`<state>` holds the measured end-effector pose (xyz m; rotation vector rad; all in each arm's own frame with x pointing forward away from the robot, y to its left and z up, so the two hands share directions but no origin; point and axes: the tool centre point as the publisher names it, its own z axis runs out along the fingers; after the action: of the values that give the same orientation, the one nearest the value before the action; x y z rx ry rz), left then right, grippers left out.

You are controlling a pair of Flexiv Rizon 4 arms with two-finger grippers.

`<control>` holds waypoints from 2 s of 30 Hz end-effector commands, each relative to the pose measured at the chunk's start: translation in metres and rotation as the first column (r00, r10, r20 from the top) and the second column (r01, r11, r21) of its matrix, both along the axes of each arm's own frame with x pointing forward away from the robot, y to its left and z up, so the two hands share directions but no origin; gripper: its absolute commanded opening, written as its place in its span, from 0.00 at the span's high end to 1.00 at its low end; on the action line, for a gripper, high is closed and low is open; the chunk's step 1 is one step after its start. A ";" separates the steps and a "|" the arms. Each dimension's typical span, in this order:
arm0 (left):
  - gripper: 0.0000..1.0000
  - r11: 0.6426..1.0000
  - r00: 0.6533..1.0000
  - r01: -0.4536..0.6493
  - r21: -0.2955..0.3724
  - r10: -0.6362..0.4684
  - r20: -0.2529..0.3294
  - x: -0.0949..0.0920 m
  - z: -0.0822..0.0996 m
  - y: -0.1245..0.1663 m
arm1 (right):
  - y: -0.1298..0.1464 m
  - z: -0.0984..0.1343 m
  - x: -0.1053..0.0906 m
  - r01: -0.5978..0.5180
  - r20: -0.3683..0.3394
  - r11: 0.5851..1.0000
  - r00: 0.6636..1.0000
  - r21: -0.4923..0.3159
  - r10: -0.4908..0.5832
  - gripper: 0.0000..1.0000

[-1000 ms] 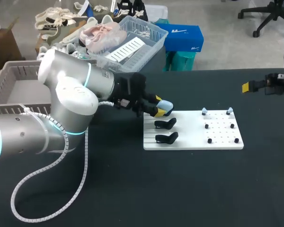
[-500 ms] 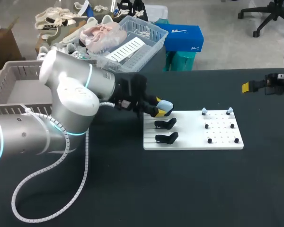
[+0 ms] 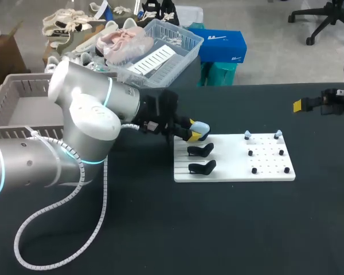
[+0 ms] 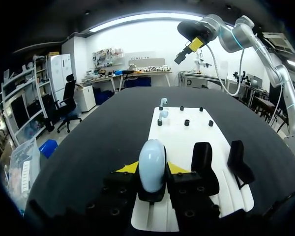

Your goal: Pick up each earbud case from the left stands, insert the matching earbuds, close the lid, and place the case in the box.

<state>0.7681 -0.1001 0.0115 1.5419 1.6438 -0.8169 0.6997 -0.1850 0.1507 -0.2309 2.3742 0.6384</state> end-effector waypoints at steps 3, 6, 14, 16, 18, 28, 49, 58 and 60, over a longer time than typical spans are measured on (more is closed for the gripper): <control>0.63 1.000 1.000 0.000 -0.004 0.000 0.002 0.003 -0.001 0.000 | 0.000 0.000 0.000 0.000 0.000 1.000 1.000 -0.001 0.000 0.00; 0.59 1.000 1.000 0.000 -0.006 0.000 0.001 0.002 0.001 0.001 | 0.000 0.000 0.000 0.000 0.000 1.000 1.000 -0.001 0.000 0.00; 0.56 1.000 1.000 0.005 -0.007 -0.005 0.002 0.000 0.002 0.001 | 0.000 0.000 0.000 0.000 0.000 1.000 1.000 -0.001 0.000 0.00; 0.57 1.000 1.000 0.005 -0.007 -0.005 0.002 0.000 0.002 0.001 | 0.000 0.000 0.000 0.000 0.000 1.000 1.000 -0.001 0.000 0.00; 0.61 1.000 1.000 0.005 -0.008 -0.005 0.003 0.000 0.002 0.000 | 0.000 0.000 0.000 0.000 0.000 1.000 1.000 -0.001 0.000 0.00; 0.80 1.000 1.000 0.009 -0.009 -0.009 0.005 -0.001 0.002 0.000 | 0.000 0.000 0.000 0.000 0.000 1.000 1.000 -0.001 0.000 0.00; 1.00 0.998 1.000 0.021 -0.062 -0.021 0.001 -0.005 0.017 0.005 | 0.000 0.000 0.000 0.000 0.000 1.000 1.000 -0.001 0.000 0.00; 1.00 0.981 0.998 0.044 -0.189 -0.034 0.060 -0.020 0.057 0.008 | 0.000 0.000 0.000 0.000 0.000 1.000 1.000 -0.001 0.000 0.00; 1.00 0.973 0.995 0.059 -0.225 -0.041 0.087 -0.025 0.070 0.007 | 0.000 0.000 0.000 0.000 0.000 1.000 1.000 -0.001 0.000 0.00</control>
<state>0.7601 -0.1009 0.0723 1.4864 1.4422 -0.9370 0.6997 -0.1850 0.1507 -0.2309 2.3742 0.6384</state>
